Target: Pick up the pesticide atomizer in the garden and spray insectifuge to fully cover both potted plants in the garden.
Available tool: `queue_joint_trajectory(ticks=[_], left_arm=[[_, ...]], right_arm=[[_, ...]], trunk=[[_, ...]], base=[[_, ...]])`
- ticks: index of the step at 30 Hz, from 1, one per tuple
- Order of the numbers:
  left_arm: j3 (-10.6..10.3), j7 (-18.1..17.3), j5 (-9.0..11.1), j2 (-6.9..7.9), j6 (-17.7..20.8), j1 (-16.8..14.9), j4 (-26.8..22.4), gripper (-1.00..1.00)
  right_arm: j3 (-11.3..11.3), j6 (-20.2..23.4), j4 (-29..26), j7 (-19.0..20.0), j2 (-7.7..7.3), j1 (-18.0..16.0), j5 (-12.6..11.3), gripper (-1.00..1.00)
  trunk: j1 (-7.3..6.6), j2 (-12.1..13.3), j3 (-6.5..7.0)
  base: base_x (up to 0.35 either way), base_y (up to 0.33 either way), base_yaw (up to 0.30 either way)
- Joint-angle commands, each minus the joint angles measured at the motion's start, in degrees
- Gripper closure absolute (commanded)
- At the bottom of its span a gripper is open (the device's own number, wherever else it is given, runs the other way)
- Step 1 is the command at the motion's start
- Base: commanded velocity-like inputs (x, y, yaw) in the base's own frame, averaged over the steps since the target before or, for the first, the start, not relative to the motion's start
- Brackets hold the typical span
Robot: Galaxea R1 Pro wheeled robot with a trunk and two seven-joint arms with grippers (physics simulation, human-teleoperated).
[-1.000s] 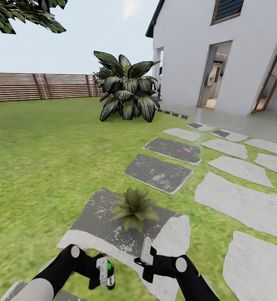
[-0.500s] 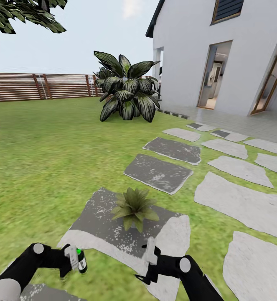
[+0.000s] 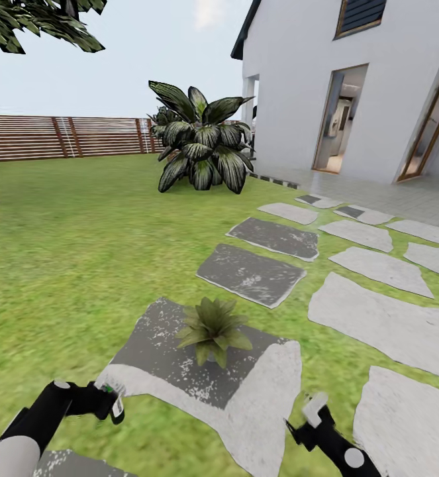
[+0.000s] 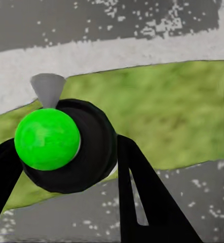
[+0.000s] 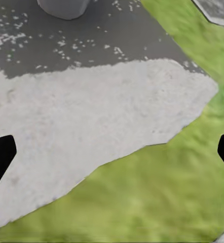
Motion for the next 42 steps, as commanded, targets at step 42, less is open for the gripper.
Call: queue_joint_trajectory(ticks=[42], left_arm=[[-17.5,-10.6,-3.7,-7.58,38.6,-8.2,-0.8,1.00]], right_arm=[[-35.8,-0.1,14.5,-24.3,-1.86,-0.1,0.5,-1.00]], trunk=[[-0.01,0.0,-0.35]], base=[[0.107,0.000,-0.003]])
